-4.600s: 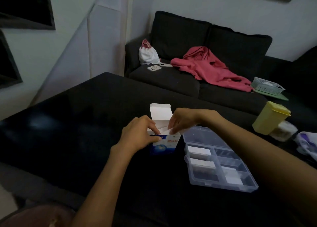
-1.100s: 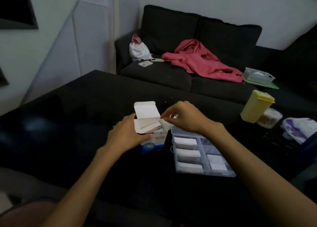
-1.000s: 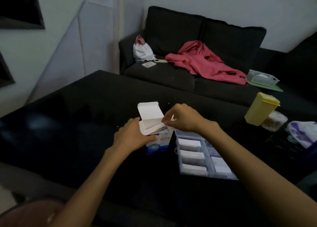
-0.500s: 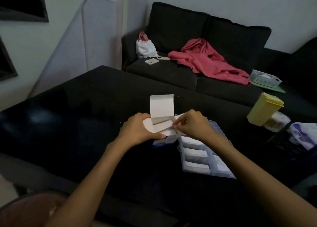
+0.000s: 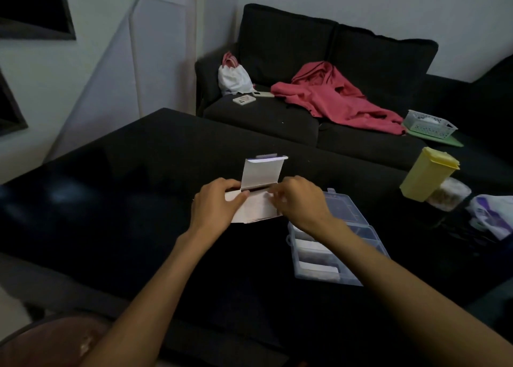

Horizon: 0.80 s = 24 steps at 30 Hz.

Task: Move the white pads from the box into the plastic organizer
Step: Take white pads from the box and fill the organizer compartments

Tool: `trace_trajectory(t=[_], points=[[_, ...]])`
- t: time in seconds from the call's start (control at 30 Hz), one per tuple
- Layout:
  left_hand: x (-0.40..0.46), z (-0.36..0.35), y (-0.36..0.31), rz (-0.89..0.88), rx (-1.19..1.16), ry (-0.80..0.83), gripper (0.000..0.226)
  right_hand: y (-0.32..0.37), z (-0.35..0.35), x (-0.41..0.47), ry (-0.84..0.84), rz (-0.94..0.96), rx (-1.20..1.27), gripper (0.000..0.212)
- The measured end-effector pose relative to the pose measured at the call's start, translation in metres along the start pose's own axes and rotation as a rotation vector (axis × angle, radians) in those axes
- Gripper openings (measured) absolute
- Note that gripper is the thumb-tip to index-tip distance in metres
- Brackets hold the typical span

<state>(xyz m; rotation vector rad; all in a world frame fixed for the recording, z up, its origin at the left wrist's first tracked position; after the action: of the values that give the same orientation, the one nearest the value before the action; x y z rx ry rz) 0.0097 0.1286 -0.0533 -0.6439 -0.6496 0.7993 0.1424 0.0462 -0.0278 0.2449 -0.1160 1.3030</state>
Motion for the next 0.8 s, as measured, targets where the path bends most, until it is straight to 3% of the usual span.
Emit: trace_trajectory(t=[0.1, 0.33, 0.63, 0.8], points=[[0.003, -0.001, 0.003, 0.022, -0.065, -0.018, 0.029, 0.012, -0.004, 0.0, 0.015, 0.128, -0.183, 0.035], [0.006, 0.001, 0.008, 0.106, -0.136, 0.005, 0.027, 0.02, -0.013, 0.006, 0.104, 0.201, -0.219, 0.046], [0.006, 0.002, 0.007, 0.125, -0.138, 0.017, 0.028, 0.019, -0.005, 0.002, 0.104, 0.237, -0.055, 0.027], [0.006, 0.003, 0.005, 0.122, -0.133, 0.017, 0.027, 0.02, -0.005, 0.004, 0.158, 0.232, -0.012, 0.029]])
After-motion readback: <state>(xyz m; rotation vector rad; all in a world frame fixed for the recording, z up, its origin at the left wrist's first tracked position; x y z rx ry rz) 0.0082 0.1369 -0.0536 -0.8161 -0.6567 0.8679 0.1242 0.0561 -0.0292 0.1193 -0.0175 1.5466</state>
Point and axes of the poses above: each hand's wrist, its own x-axis towards the middle knuckle, its own z-axis out of the back of the hand, y = z × x, the point moved 7 cm from there along x, towards the middle knuckle
